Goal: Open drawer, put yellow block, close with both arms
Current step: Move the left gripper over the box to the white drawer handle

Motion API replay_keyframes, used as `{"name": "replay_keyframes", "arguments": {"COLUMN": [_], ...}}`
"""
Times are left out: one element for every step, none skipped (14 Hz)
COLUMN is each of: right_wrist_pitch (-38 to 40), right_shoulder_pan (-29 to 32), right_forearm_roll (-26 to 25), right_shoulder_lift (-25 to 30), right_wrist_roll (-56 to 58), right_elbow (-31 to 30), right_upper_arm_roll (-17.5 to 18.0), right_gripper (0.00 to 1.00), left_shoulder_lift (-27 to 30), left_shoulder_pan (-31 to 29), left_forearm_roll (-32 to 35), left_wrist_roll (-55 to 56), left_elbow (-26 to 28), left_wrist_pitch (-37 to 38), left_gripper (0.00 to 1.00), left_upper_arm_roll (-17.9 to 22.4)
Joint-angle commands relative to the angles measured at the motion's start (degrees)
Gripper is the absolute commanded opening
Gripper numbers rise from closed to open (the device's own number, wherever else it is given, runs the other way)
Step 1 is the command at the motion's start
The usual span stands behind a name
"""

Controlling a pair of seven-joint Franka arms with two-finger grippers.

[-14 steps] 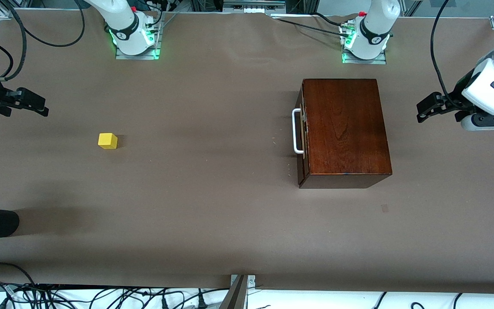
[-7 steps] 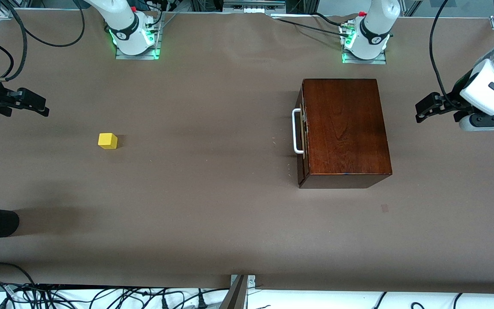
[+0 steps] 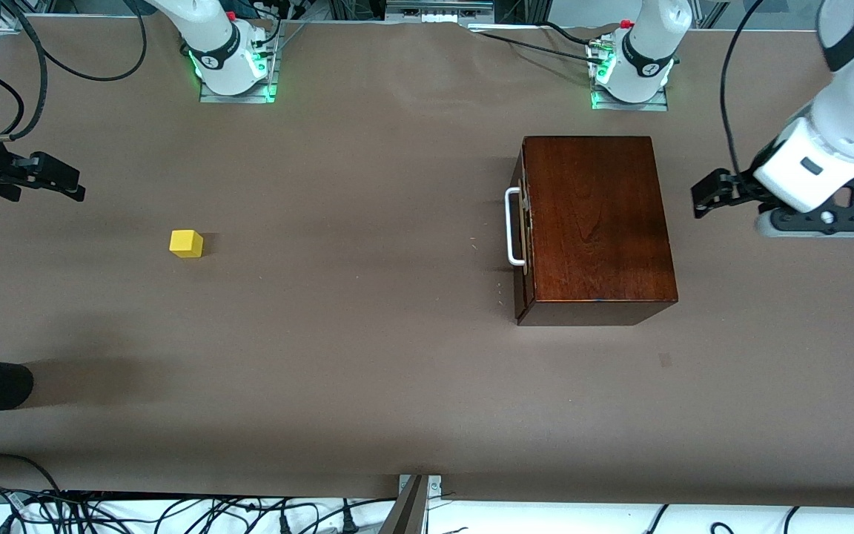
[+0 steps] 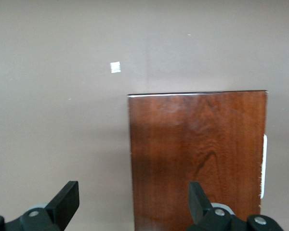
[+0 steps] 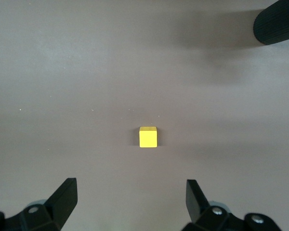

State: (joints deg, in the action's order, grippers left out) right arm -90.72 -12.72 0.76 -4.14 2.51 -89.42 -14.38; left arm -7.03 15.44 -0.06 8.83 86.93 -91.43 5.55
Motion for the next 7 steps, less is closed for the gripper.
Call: {"name": "replay_keyframes", "arguments": {"right_wrist_pitch": [0.5,0.5,0.5,0.5,0.5,0.5,0.5], "right_shoulder_pan": [0.3,0.3,0.3,0.3,0.2,0.3,0.3], "right_forearm_roll": [-0.6,-0.6,-0.6,-0.6,-0.6,-0.6,-0.6], "right_shoulder_lift": [0.1,0.1,0.1,0.1,0.0,-0.2,-0.2], "right_wrist_roll": [0.0,0.0,0.0,0.0,0.0,0.0,0.0], "right_elbow": [-0.1,-0.1,-0.1,-0.1,-0.1,0.0,-0.1], "right_upper_arm_roll": [0.5,0.5,0.5,0.5,0.5,0.5,0.5], "right_gripper": [1.0,1.0,1.0,1.0,1.0,1.0,1.0], "left_shoulder_lift": [-2.6,-3.1,-3.9,-4.2,-5.2,-5.9,-6.8], "left_shoulder_pan": [5.1,7.2,9.2,11.3,13.1,15.1,17.2], "left_forearm_roll": [1.6,1.7,1.7,1.6,1.6,1.6,1.6], "left_wrist_roll": [4.8,7.9,10.6,12.9,15.1,17.5,20.1], "left_elbow": [-2.9,-2.9,-2.9,-2.8,-2.8,-2.9,-2.9], "left_wrist_pitch": [0.6,1.0,1.2,1.2,1.1,0.9,0.6], "left_gripper": [1.0,1.0,1.0,1.0,1.0,1.0,1.0], "left_upper_arm_roll": [0.0,0.0,0.0,0.0,0.0,0.0,-0.1]}}
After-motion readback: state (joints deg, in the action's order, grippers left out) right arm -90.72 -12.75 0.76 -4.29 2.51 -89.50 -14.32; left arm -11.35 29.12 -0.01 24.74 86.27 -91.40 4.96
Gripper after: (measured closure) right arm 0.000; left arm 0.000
